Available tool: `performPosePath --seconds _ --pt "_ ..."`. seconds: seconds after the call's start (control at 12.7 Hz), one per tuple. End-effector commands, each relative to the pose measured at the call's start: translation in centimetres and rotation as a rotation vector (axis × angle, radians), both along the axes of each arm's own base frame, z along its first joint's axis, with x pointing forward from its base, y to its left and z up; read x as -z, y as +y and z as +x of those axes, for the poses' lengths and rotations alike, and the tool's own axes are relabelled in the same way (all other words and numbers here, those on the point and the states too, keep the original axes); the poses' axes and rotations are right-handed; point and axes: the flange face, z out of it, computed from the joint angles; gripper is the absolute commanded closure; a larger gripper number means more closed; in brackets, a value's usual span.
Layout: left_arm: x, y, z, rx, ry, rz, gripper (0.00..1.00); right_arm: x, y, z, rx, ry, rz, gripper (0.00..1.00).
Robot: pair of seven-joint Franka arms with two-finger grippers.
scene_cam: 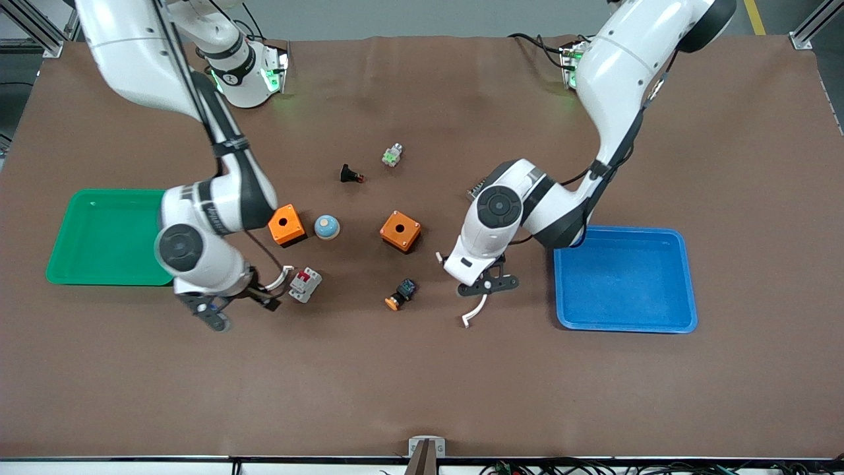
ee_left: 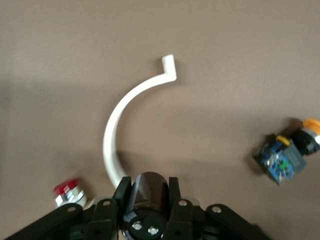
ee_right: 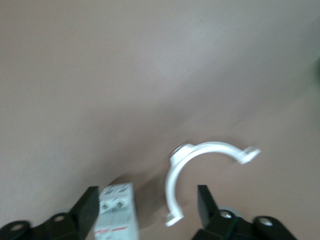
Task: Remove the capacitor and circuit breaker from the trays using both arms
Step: 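Set the breaker beside the white clip and open the right gripper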
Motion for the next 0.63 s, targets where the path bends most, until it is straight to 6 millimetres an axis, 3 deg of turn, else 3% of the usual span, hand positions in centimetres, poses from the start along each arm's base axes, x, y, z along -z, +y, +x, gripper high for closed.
performPosePath --seconds 0.0,0.39,0.47,0.55 --pt "2.6 -0.6 1.8 -0.005 -0.06 -0.025 0.99 -4.3 -4.7 0.4 -0.097 0.033 -0.025 0.0" --pt "5.4 -0.5 1.4 0.004 -0.039 -0.018 0.93 -13.3 -14.7 -2.3 -0.305 0.108 0.015 0.0" --pt "5.5 -0.5 1.5 0.005 -0.047 -0.027 0.71 -15.2 -16.2 -3.1 -0.344 0.108 0.025 0.0" --pt "5.4 -0.5 1.6 0.002 -0.049 -0.028 0.42 -16.7 -17.5 -4.0 -0.393 0.116 0.035 0.0"
